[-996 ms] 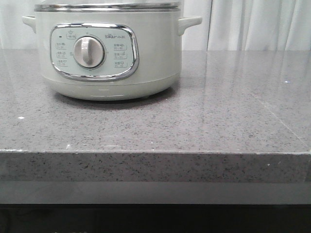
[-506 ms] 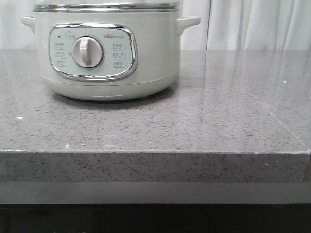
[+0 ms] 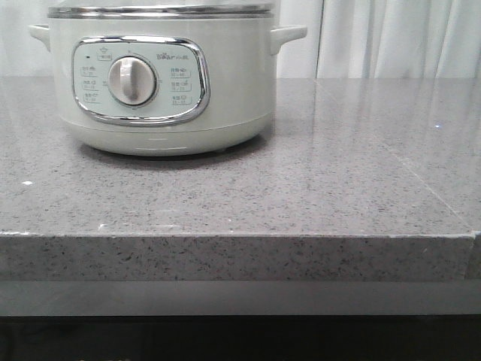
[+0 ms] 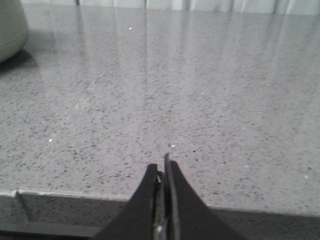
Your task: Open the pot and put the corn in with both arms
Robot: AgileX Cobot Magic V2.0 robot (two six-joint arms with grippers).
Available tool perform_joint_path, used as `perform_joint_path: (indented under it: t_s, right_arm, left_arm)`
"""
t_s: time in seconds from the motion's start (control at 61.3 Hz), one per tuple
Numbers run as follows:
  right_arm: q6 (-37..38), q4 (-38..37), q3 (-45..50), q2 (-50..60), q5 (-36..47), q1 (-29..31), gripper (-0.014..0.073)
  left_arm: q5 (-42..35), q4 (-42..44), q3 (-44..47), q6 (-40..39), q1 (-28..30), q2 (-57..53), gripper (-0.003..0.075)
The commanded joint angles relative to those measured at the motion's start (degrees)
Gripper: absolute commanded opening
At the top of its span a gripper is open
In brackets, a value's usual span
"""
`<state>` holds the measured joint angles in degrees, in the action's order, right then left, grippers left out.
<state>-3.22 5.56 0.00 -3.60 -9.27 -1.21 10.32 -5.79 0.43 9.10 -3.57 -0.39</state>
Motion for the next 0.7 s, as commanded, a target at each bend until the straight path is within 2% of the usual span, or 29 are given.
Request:
perform_joint_path:
  t_s: [0.0,0.098,0.685]
  right_arm:
    - [0.06,-0.57,-0.42,2.38,4.32,0.82,-0.012]
    - [0.06,-0.07,1.06,5.62,3.97,0.82,-0.012]
    - [0.06,0.17,0.99,5.38,2.62,0.82,-0.012]
  left_arm:
    - [-4.89,-0.51,0.68,-0.28,0.11,-0.91,-0.002]
    - [-4.89,-0.51,0.68,-0.28,0.11,-0.91,-0.002]
    - [-4.89,-0.51,0.68,-0.28,0.11,-0.81,-0.002]
